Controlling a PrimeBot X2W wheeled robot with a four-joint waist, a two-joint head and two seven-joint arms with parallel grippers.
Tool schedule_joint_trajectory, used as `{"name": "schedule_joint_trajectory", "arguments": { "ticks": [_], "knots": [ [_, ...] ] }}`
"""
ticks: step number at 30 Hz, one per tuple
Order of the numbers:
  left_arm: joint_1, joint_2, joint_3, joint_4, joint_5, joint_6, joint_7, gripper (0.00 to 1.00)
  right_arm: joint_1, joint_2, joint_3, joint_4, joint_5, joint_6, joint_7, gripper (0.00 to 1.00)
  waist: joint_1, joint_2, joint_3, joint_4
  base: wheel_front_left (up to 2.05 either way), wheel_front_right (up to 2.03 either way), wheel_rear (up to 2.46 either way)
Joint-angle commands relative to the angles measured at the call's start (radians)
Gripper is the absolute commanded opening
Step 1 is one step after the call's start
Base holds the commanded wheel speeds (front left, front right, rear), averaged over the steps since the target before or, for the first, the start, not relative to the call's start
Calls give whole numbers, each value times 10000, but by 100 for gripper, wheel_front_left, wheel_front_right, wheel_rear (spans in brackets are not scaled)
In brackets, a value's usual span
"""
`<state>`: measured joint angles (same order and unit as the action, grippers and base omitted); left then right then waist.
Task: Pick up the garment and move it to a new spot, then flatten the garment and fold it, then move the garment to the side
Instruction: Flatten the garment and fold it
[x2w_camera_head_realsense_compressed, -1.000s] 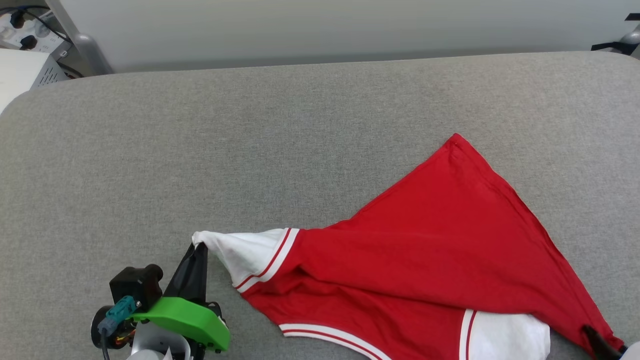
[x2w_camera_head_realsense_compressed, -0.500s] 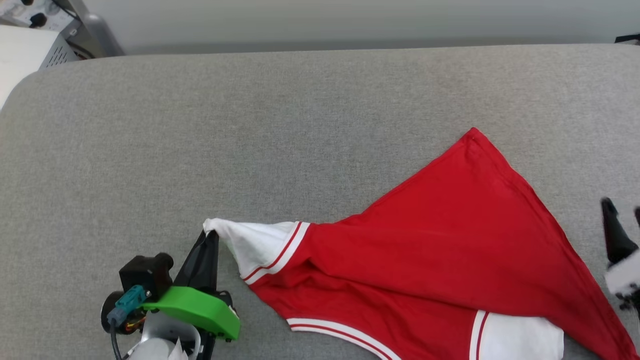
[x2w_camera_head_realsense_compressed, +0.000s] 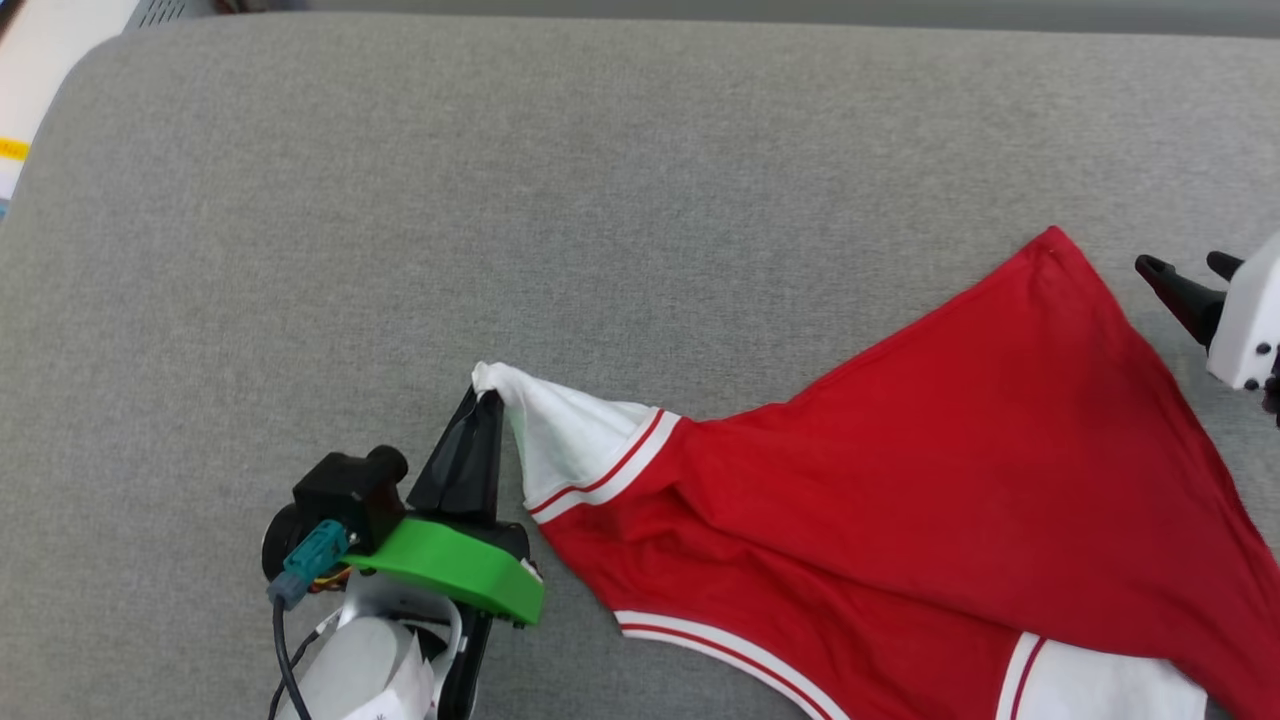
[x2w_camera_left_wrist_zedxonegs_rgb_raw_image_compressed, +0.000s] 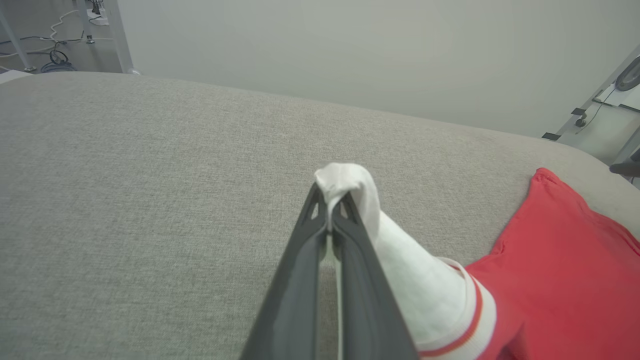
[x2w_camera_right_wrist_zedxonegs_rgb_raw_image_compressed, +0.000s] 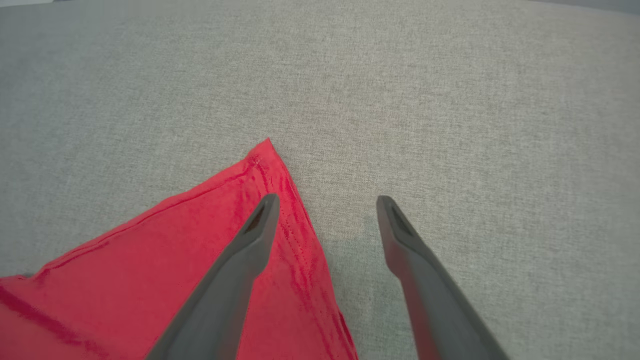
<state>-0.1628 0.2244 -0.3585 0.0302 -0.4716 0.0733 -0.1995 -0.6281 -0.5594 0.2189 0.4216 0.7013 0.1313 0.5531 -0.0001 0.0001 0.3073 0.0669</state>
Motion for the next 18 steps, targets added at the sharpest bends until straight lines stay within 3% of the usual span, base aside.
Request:
{"name": "schedule_joint_trajectory", "arguments": {
  "ticks": [1,9,18],
  "knots": [
    [-247,-70,-51,38,84,-70,-86,0,-346,-123,267,119,85,-6,255,100,1,-1,467,410,0,0,0],
    [-815,-381,-288,246,181,-243,-291,0,-1489,-555,2112,934,500,-6,830,100,1,-1,1090,770,0,0,0],
    [-917,-550,-294,516,181,-294,-460,0,-1295,-594,3657,1997,1561,-6,1213,100,1,-1,1354,835,0,0,0]
  ]
}}
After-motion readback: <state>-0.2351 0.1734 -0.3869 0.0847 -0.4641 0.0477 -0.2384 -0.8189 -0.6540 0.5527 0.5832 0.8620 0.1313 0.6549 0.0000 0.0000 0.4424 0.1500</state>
